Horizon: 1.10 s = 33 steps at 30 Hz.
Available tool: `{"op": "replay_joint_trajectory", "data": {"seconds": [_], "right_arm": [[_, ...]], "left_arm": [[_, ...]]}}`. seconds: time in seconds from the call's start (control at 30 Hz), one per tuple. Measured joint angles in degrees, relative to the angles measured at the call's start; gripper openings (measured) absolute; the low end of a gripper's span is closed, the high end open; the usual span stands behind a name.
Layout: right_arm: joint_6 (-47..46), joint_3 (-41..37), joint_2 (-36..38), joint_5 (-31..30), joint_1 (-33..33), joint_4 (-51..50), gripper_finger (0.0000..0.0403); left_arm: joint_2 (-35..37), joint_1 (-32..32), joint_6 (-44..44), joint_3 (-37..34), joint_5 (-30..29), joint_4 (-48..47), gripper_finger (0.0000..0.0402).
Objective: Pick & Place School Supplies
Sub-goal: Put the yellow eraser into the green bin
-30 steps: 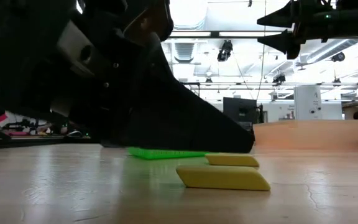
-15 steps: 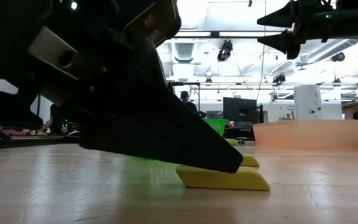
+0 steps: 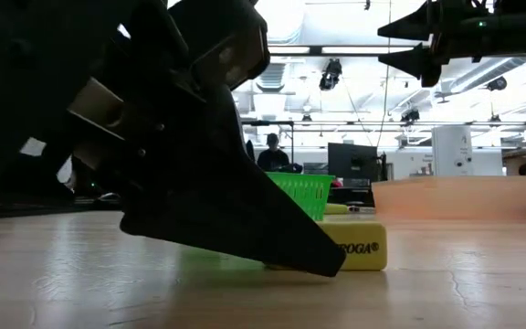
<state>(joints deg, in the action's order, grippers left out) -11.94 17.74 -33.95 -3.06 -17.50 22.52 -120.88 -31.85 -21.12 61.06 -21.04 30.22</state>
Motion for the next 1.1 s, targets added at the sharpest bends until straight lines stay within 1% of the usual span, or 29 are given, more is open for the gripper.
{"op": "replay_joint_trajectory", "data": {"seconds": [0.23, 0.33, 0.43, 0.67, 0.77, 0.87, 1.0, 1.1], "right_arm": [[0.00, 0.00, 0.00, -0.01, -0.01, 0.02, 0.0327], [0.00, 0.00, 0.00, 0.00, 0.00, 0.00, 0.0327], [0.00, 0.00, 0.00, -0.01, 0.00, 0.01, 0.0327], [0.00, 0.00, 0.00, -0.01, -0.01, 0.02, 0.0327], [0.00, 0.00, 0.01, -0.01, 0.01, 0.01, 0.0327], [0.00, 0.00, 0.02, 0.01, 0.00, 0.02, 0.0327], [0.00, 0.00, 0.00, -0.01, 0.00, 0.02, 0.0327], [0.00, 0.00, 0.00, 0.00, -0.01, 0.01, 0.0327]], "left_arm": [[0.00, 0.53, -0.11, -0.33, 0.01, -0.03, 0.0155], [0.00, 0.71, -1.14, -0.33, -0.04, -0.14, 0.0148], [0.00, 0.78, -1.31, -0.33, -0.12, -0.47, 0.0129], [0.04, 0.85, -1.38, -0.33, -0.41, -1.53, 0.0068], [0.07, 0.89, -1.44, -0.33, -0.42, -1.64, 0.0050], [0.07, 0.89, -1.44, -0.33, -0.40, -1.67, 0.0047], [0.41, 0.89, -1.42, -0.35, -0.15, -1.86, 0.0051], [1.54, 1.00, -1.22, -0.50, 0.24, -3.40, 0.0052]]}}
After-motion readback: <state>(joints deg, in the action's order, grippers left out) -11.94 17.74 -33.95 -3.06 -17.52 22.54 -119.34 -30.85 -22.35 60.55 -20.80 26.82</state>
